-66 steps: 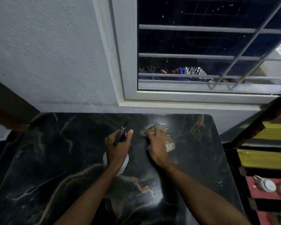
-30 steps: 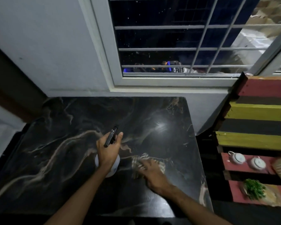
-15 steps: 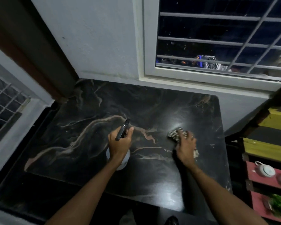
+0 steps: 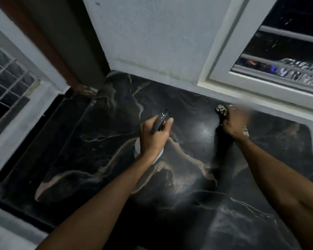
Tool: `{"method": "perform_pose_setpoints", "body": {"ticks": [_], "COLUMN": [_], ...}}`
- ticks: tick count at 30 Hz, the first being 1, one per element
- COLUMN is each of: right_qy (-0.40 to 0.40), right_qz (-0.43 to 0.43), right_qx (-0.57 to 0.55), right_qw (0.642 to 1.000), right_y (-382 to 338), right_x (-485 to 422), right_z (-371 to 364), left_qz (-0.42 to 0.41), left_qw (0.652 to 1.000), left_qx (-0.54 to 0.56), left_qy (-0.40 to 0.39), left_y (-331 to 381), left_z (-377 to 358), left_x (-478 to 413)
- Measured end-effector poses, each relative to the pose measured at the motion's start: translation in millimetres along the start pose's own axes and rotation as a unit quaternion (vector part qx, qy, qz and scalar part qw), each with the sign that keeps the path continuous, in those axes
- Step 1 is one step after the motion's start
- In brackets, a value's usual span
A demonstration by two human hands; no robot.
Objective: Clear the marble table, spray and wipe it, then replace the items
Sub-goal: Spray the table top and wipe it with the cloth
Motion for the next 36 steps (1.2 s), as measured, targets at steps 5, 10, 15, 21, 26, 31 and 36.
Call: {"method": "perform_pose_setpoints", "body": {"ticks": [5,10,15,21,26,31,36], "right_qy": [-0.081,-0.167,-0.229,-0.083,-0.163,-0.058,-0.165], "right_qz": [0.157,0.258,0.357,0.137,0.243,0.066,0.212], "right_qx": [-0.004,-0.030,-0.020,-0.048,-0.038,-0.061,-0.096], "right_qw": [0.984,0.951,0.905,0.986,0.956,0.994,0.958], "right_y": [-40.3,-75.0,-51.5,51.8,88.4,88.7,-8.7], "right_x": [59.5,170.3,238.7,244.3,318.9,334.2,425.4], "right_z": [-15.4,-45.5,-30.0,32.0,41.1,49.2,-21.9], "left_qz": [0.020,-0.007,-0.042,-0.035,-0.006,0.017,0.023], "left_qw": [1.000,1.000,0.998,0.998,0.998,0.998,0.992], "left_qx": [0.015,-0.024,-0.037,-0.048,-0.054,-0.053,-0.109], "left_qy": [-0.018,-0.011,-0.004,0.004,0.001,0.033,0.053], "left_y": [5.1,14.7,27.8,51.3,62.5,65.8,38.4], "left_z": [-4.4,1.3,12.2,20.4,19.0,47.8,89.7], "left_x": [7.6,39.9,85.3,165.6,234.5,281.7,297.0]}}
Point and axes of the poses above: each hand's wrist, its own x-axis away from the middle knuckle, its own z-axis out of the back of the hand, y = z × x, the point moved 3 cm from there along -x, towards the middle knuckle, and after that the axes turned 11 degrees about -x, right-handed, at the moved point
